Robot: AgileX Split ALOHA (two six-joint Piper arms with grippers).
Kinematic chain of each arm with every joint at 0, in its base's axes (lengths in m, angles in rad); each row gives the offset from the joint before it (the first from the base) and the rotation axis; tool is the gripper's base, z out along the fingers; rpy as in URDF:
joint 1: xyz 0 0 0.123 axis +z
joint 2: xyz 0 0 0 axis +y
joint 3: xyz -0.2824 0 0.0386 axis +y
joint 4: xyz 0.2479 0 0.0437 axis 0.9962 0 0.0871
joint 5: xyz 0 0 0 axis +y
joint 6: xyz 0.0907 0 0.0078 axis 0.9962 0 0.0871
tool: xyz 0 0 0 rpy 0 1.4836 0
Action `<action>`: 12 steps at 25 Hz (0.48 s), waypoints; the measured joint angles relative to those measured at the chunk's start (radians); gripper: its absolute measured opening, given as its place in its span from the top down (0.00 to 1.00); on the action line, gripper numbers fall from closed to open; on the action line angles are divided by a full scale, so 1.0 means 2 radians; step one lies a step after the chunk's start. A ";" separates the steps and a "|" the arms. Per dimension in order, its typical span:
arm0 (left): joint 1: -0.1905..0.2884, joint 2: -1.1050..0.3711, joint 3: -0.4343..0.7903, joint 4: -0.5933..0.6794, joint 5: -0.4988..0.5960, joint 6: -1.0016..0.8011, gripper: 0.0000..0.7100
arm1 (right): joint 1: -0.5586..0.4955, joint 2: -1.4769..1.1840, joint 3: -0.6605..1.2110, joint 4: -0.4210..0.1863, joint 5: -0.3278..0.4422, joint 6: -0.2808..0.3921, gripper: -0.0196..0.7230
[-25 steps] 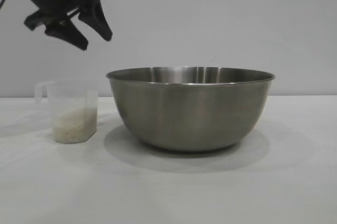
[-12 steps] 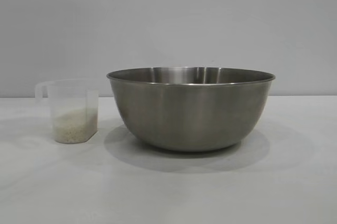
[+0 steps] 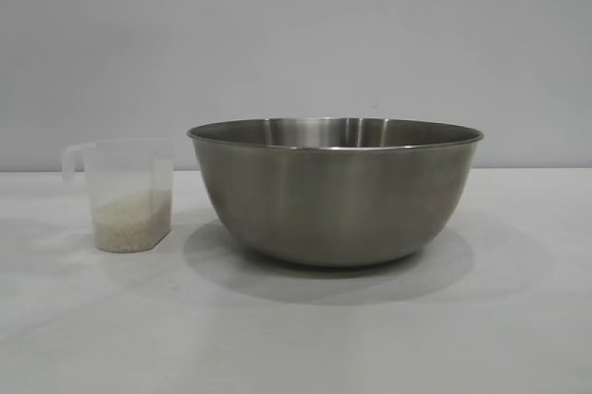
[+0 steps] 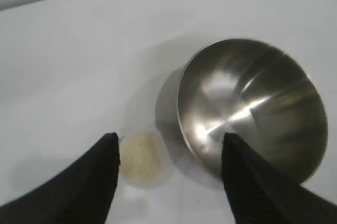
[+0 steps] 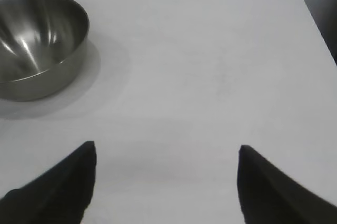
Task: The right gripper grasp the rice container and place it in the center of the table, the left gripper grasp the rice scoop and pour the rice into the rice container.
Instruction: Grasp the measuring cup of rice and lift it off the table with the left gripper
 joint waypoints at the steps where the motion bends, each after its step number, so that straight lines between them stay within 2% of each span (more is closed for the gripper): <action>1: 0.000 -0.004 0.000 0.025 0.017 -0.020 0.44 | 0.000 0.000 0.000 0.000 0.000 0.000 0.33; 6: 0.000 -0.016 0.000 0.155 0.086 -0.096 0.44 | 0.000 0.000 0.000 0.000 0.000 0.000 0.33; 10: 0.000 -0.039 0.000 0.249 0.094 -0.147 0.44 | 0.000 0.000 0.000 0.000 0.000 0.000 0.33; 12: 0.000 -0.056 0.000 0.269 0.087 -0.157 0.44 | 0.000 0.000 0.000 0.000 0.000 0.000 0.33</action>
